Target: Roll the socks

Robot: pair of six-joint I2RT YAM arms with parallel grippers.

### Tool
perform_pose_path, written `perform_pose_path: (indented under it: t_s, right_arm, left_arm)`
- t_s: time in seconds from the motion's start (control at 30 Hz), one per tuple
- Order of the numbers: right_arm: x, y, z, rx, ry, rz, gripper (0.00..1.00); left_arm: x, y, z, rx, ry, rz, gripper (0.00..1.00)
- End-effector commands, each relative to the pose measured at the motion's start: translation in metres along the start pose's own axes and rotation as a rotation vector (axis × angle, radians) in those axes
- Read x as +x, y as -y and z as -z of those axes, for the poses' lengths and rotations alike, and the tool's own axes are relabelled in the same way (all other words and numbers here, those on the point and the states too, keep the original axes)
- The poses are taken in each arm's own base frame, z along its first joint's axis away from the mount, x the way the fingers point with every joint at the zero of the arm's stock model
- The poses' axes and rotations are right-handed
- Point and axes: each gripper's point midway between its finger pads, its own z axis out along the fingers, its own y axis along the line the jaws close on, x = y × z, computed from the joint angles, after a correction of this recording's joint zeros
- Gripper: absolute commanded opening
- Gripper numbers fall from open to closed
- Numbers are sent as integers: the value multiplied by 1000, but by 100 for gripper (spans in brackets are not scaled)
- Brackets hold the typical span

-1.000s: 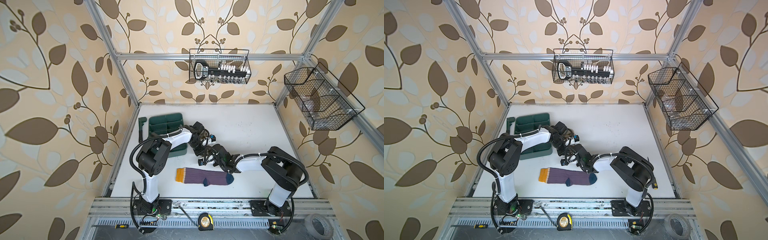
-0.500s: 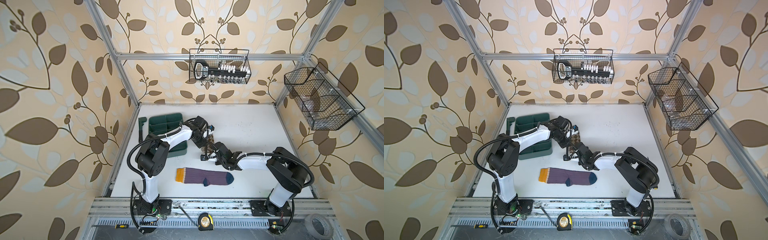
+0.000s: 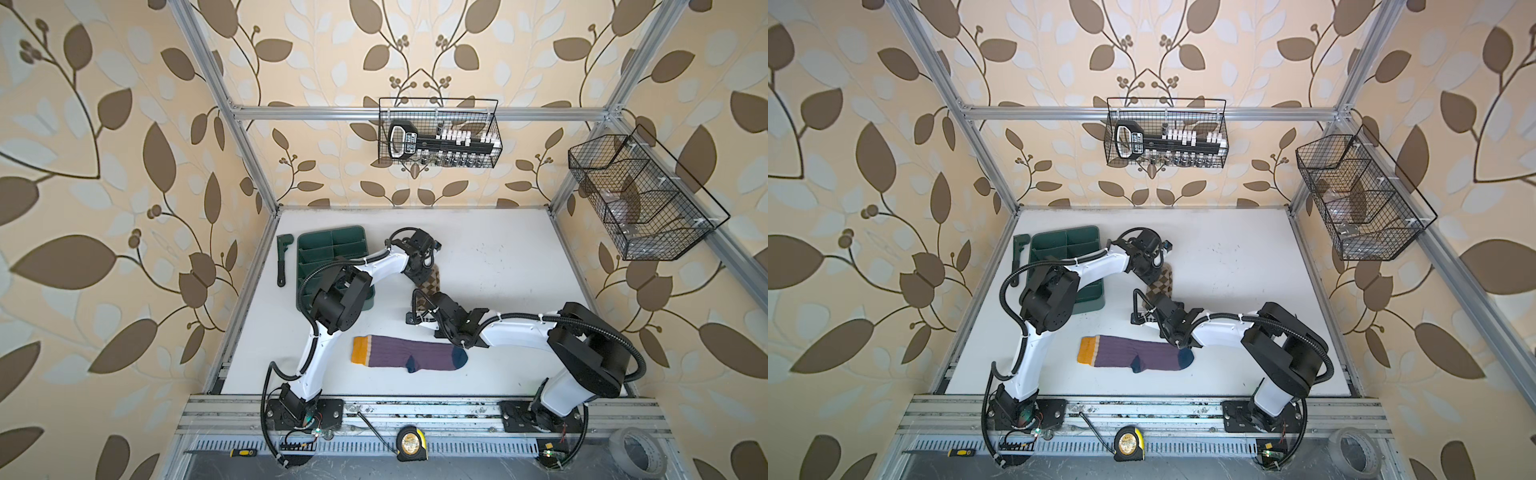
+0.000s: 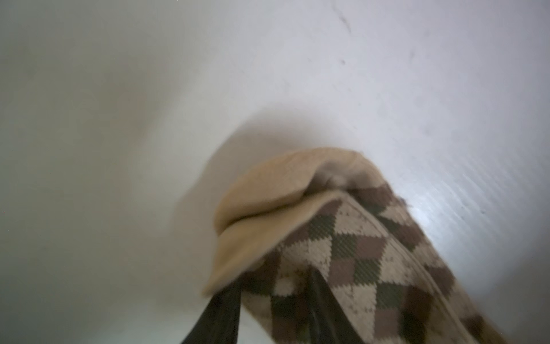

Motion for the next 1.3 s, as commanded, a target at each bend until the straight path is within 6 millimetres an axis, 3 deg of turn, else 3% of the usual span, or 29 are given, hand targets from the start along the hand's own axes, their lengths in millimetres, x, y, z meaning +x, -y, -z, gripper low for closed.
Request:
perform_pose_path:
  t_s: [0.0,0.07,0.17,0.27,0.33,0.43,0.5,0.53,0.6,0.67,0.8,0.87,0.97,1.1,1.27]
  right_arm:
    - [9,-29,12,-216,-46,-24,0]
    - [10,-34,17,-293,-55,-43,0]
    - [12,-38,20,-368,-69,-68,0]
    - [12,-42,21,-431,-79,-74,0]
    - [12,-43,21,-473,-85,-84,0]
    - [12,-45,20,-534,-91,-91,0]
    - [12,-45,18,-576,-94,-100,0]
    - [11,-43,16,-590,-96,-110,0]
    - [11,-42,14,-642,-99,-131,0]
    - [12,-44,13,-694,-102,-132,0]
    - [12,-49,12,-796,-100,-143,0]
    - [8,-40,9,-812,-80,-176,0]
    - [17,-38,2,-842,-123,-192,0]
    - [23,-33,-9,-863,-152,-214,0]
    - [20,-23,-19,-850,-129,-228,0]
  left_arm:
    - [-12,1,12,-15,35,35,38]
    - [-23,-1,27,-25,90,36,40]
    - [-54,-5,73,-45,230,51,42]
    - [-82,-20,140,-133,409,69,44]
    - [-92,-39,197,-255,541,102,46]
    - [-83,-71,270,-464,694,188,57]
    - [-65,-87,312,-557,775,242,73]
    - [-58,-87,332,-554,816,244,78]
    - [-40,-85,356,-527,856,247,98]
    - [-26,-71,372,-458,880,207,99]
    - [10,-7,382,-214,845,-87,99]
    - [33,22,388,-127,856,-240,99]
    - [65,53,374,-69,803,-408,97]
    - [101,76,303,-115,557,-594,93]
    - [115,88,211,-300,378,-808,94]
